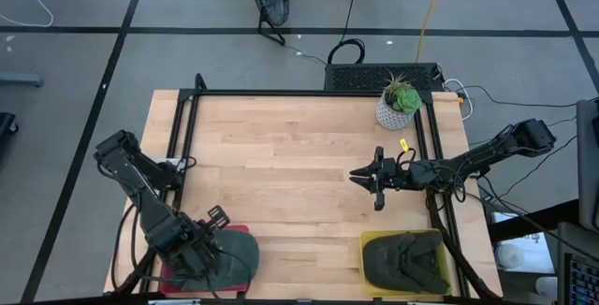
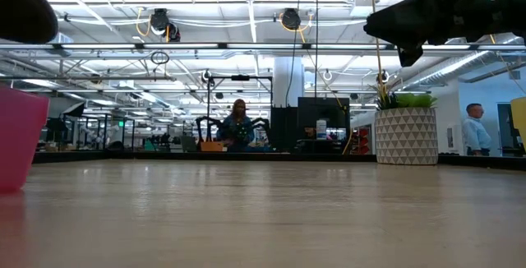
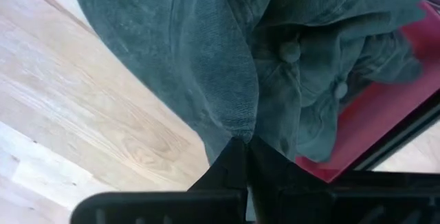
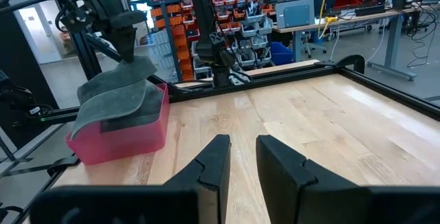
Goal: Pick & Place hat
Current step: Put the grey cap into the pink bin
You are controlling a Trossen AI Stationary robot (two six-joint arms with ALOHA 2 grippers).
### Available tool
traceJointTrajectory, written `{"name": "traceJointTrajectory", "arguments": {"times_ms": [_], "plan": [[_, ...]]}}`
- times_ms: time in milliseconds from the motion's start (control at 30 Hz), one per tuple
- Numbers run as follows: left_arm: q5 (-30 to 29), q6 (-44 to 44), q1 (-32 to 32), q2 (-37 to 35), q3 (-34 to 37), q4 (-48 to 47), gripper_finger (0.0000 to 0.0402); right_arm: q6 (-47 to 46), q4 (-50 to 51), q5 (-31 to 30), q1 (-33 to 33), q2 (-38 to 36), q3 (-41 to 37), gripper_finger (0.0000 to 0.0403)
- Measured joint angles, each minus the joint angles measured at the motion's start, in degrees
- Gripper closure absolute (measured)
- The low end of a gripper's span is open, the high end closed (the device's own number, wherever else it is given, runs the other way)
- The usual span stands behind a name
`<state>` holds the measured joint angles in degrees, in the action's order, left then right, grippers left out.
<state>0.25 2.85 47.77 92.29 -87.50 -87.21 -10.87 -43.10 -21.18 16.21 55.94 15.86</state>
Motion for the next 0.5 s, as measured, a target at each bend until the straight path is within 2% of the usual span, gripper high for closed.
{"name": "traceJointTrajectory", "arguments": {"times_ms": [500], "plan": [[4.0, -1.5, 1.7, 0.0, 0.0, -1.1, 0.0392, 0.0, 0.0, 0.0, 0.0, 0.0, 0.0, 0.0344]]}}
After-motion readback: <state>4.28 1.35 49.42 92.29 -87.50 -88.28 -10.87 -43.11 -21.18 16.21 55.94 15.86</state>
